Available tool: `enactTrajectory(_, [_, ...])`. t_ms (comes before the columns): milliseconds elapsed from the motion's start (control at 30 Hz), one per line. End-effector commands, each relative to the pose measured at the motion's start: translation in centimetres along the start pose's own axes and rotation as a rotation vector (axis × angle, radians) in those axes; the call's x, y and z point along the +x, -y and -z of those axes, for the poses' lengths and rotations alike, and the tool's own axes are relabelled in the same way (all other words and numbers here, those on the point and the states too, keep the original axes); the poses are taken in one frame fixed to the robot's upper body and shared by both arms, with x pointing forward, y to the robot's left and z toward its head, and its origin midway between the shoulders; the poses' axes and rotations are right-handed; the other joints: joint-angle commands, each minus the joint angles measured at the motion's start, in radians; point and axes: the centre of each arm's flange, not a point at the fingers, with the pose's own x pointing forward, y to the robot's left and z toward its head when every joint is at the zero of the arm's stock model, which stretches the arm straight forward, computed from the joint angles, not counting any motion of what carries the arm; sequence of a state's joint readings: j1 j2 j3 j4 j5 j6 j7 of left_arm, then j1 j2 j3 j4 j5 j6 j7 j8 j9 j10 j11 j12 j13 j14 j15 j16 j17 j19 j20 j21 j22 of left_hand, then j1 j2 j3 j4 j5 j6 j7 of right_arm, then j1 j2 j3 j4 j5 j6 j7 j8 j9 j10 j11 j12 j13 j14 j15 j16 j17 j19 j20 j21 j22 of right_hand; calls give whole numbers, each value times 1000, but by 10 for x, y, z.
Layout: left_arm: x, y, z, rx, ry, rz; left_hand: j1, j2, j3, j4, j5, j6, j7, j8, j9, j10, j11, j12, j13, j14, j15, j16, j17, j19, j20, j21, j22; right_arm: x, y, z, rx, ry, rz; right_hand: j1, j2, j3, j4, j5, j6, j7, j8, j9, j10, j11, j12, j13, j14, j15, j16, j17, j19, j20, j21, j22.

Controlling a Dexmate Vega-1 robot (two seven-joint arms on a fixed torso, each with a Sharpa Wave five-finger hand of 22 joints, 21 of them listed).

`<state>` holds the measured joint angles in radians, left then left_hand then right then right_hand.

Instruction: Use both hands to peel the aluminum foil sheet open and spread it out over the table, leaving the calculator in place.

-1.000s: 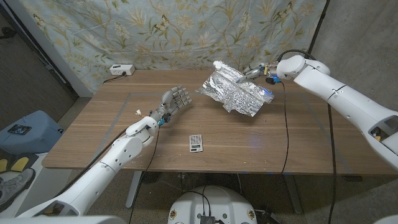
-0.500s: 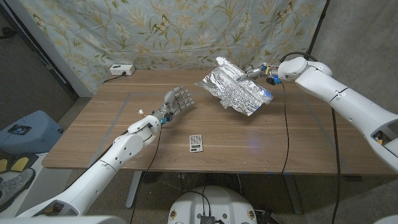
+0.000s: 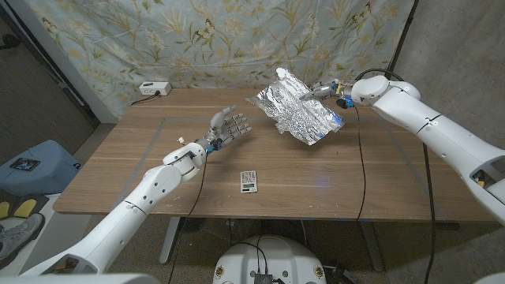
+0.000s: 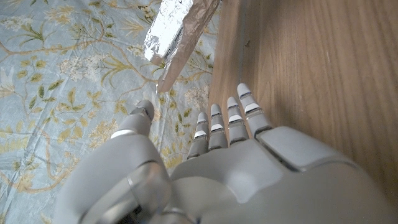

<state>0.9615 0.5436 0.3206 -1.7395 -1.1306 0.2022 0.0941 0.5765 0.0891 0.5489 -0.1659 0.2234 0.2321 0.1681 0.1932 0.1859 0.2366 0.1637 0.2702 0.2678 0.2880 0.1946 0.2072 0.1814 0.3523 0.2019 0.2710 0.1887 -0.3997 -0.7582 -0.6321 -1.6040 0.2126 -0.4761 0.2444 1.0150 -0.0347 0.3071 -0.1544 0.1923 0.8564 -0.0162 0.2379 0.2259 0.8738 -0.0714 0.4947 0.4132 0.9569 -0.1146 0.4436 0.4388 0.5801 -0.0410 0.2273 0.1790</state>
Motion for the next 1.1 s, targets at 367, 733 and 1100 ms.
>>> enactTrajectory(367, [5, 24, -14, -16, -52, 26, 29, -7, -19, 1, 4, 17, 13, 8, 4, 31, 1, 11, 15, 39, 2, 9, 7, 33, 7, 10, 5, 2, -12, 2, -29, -6, 45, 36, 36, -4, 1, -1, 19, -1, 1, 3, 20, -17, 19, 39, 39, -114, -2, 8, 11, 2, 3, 3])
enactTrajectory(733, [14, 34, -14, -6, -87, 52, 36, -6, -30, 4, 5, 14, 19, 5, 4, 30, 8, 10, 22, 43, 7, 5, 9, 36, 10, 8, 6, 1, -14, 6, 8, -27, 33, 34, 38, -7, 3, -2, 24, 9, -1, 4, 23, -11, 25, 43, 46, -113, -3, 11, 18, 5, 3, 3])
enactTrajectory(1100, [22, 39, -10, -15, -114, 56, 43, -7, -36, 4, 6, 16, 19, 5, 4, 33, 6, 9, 26, 47, 7, 4, 9, 41, 10, 7, 6, 1, -15, 10, 48, -51, 20, 29, 41, -9, 6, -3, 26, 14, -3, 5, 24, -3, 29, 45, 54, -111, -5, 14, 24, 11, 4, 3])
